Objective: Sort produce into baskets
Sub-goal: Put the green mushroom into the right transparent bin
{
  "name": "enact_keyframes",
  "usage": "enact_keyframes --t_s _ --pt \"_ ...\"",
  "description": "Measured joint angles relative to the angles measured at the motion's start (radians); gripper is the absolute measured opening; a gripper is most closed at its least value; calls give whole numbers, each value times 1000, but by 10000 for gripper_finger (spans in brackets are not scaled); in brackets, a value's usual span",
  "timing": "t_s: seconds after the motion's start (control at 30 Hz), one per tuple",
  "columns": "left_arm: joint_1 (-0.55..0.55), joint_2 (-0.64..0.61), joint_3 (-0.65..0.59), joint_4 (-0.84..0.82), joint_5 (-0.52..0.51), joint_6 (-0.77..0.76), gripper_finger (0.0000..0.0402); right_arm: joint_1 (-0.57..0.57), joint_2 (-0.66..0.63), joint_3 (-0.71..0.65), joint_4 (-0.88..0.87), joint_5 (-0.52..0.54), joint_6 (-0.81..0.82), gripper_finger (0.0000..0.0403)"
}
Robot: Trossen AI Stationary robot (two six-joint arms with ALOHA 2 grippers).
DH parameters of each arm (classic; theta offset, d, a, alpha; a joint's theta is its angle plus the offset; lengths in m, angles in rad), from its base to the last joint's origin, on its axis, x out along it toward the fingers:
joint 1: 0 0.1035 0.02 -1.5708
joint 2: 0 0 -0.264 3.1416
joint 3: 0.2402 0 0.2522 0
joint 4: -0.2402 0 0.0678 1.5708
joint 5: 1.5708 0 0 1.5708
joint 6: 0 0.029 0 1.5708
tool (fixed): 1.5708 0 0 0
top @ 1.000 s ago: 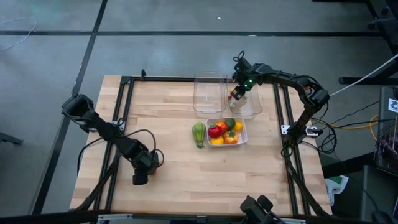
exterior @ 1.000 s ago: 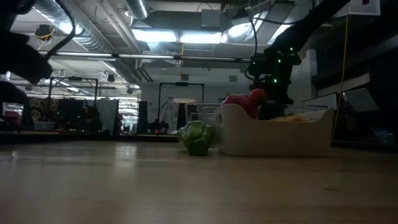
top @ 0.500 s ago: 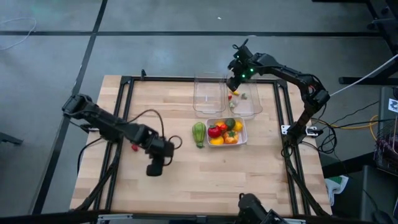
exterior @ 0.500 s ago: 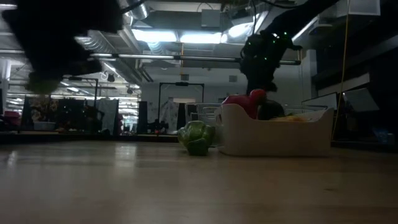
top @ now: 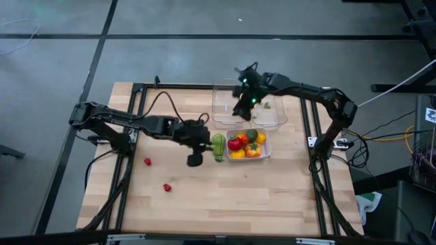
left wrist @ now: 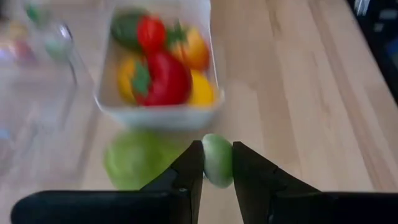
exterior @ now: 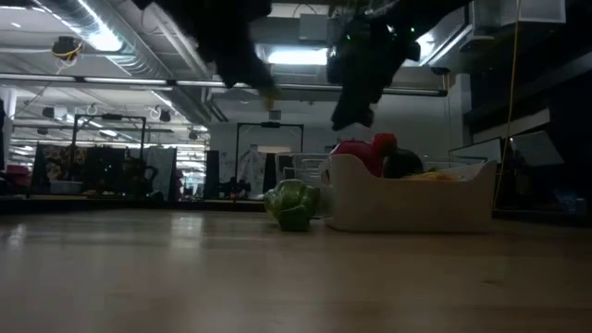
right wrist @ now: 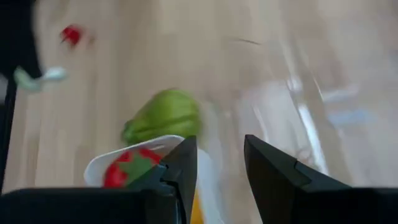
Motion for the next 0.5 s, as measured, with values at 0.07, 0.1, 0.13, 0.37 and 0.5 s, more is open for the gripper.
enact_keyframes --t_s 0.07,0.1,0.13,0.37,0.5 --pt "14 0 0 56 0 19 72 52 0 0 21 -8 -69 134" --pt "19 0 0 80 0 26 72 79 0 0 31 -8 -99 134" --pt "22 0 0 103 0 32 72 105 0 0 41 -9 -129 134" --pt "29 0 0 254 1 -4 72 265 0 -1 123 7 -245 134" --pt "29 -16 0 263 1 -57 72 337 0 -1 147 63 -245 133"
